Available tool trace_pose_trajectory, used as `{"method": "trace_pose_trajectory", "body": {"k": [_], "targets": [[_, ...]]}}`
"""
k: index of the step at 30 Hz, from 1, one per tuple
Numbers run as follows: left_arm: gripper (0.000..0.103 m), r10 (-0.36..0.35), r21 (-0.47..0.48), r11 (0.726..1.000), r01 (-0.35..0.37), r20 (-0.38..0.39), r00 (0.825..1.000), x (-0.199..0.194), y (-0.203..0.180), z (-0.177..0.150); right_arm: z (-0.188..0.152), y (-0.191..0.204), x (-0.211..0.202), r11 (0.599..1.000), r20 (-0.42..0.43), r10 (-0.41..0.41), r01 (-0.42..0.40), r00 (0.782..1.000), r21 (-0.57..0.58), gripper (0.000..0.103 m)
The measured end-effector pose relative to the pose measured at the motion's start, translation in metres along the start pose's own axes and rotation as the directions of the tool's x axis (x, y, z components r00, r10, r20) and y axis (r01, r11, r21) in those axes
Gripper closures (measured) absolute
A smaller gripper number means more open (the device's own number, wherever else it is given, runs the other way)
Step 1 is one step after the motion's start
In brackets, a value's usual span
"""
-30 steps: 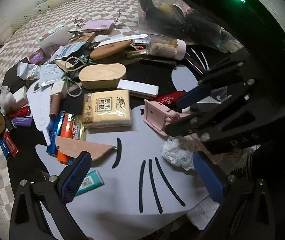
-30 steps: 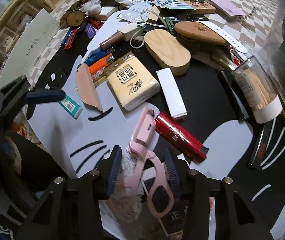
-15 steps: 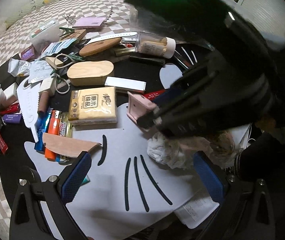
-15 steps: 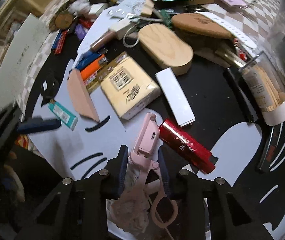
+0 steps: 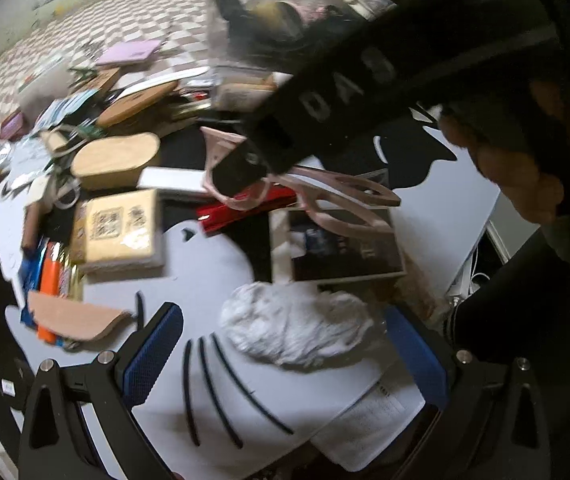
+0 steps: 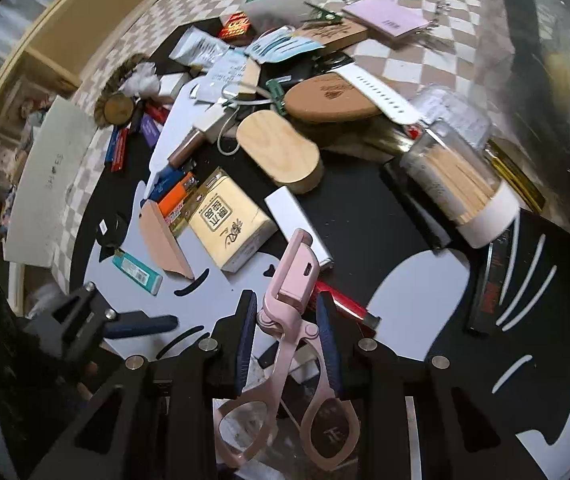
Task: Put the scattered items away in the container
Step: 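Grasp the white yarn ball with the left tool while the right tool holds the eyelash curler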
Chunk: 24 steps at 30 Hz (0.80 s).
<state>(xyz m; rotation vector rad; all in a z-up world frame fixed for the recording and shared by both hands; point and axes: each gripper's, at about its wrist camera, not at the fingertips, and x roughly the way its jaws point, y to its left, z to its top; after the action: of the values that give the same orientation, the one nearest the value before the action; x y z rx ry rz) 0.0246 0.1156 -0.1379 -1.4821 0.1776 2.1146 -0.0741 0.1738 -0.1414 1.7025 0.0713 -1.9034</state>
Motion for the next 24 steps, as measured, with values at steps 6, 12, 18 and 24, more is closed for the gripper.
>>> {"method": "trace_pose_trajectory", "body": {"k": [6, 12, 18, 24], "targets": [[0.0, 0.044, 0.117, 0.992, -0.044, -0.002, 0.999, 0.017, -0.018, 0.0, -0.005, -0.014, -0.008, 0.999, 0.007, 0.012, -0.012, 1.0, 0.036, 0.072], [0.011, 0.069, 0.139, 0.988, -0.065, -0.03, 0.997, 0.029, -0.018, -0.003, -0.011, -0.034, -0.014, 0.996, 0.012, -0.013, 0.012, 1.0, 0.085, 0.072], [0.017, 0.082, 0.134, 0.988, -0.077, -0.034, 0.996, 0.03, -0.013, -0.004, -0.017, -0.049, -0.016, 0.992, 0.006, -0.021, 0.02, 1.0, 0.126, 0.072], [0.017, 0.119, 0.163, 0.981, -0.104, -0.087, 0.989, 0.042, -0.013, -0.015, -0.018, -0.054, -0.021, 0.99, 0.016, -0.019, 0.016, 1.0, 0.142, 0.072]]}}
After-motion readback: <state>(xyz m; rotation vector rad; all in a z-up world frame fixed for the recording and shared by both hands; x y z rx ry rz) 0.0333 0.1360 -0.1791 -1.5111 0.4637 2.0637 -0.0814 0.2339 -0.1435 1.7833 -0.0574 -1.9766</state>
